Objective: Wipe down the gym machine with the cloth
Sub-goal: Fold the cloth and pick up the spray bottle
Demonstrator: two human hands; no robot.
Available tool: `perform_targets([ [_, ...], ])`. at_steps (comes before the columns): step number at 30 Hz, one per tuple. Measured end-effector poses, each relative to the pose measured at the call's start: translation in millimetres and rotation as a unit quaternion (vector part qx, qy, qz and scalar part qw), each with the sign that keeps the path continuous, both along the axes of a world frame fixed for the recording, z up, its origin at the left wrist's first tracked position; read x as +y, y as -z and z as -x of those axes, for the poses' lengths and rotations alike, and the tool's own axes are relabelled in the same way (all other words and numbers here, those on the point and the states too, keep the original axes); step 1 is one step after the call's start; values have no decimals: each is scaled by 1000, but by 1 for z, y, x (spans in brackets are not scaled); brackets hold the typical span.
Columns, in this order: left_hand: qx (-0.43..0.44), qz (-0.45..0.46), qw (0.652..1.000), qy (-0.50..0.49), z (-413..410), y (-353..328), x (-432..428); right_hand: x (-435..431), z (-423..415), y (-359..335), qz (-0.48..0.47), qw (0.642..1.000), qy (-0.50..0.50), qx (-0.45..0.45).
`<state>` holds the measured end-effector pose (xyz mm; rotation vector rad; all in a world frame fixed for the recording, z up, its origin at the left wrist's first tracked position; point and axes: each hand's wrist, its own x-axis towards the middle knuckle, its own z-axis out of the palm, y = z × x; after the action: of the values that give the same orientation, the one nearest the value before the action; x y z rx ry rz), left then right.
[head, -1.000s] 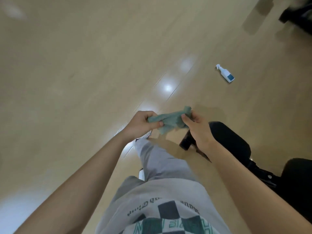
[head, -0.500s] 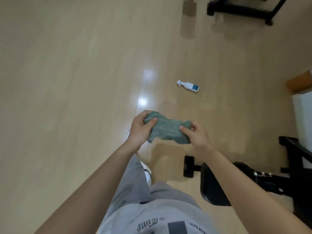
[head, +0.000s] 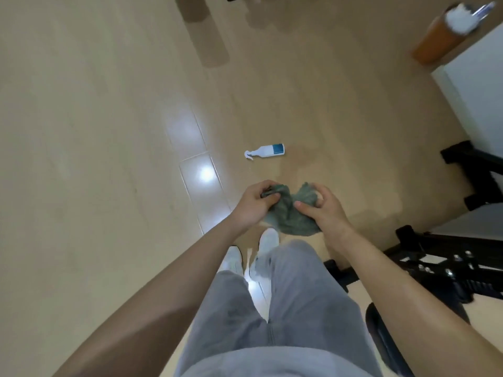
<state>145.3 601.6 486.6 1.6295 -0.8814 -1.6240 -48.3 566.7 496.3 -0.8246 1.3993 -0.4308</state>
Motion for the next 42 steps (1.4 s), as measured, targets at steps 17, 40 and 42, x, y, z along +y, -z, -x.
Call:
perform_targets([
  [17,-69,-215,973,41,-43,325,-295,-259,-29,328,-16,988,-25,149],
  [40,-142,-302,942,-7,-80,606,-353,-213,-3,551,-180,931,273,164],
  [42,-103,-323,937,-82,-56,578,-365,-212,5,530,-176,925,298,159],
])
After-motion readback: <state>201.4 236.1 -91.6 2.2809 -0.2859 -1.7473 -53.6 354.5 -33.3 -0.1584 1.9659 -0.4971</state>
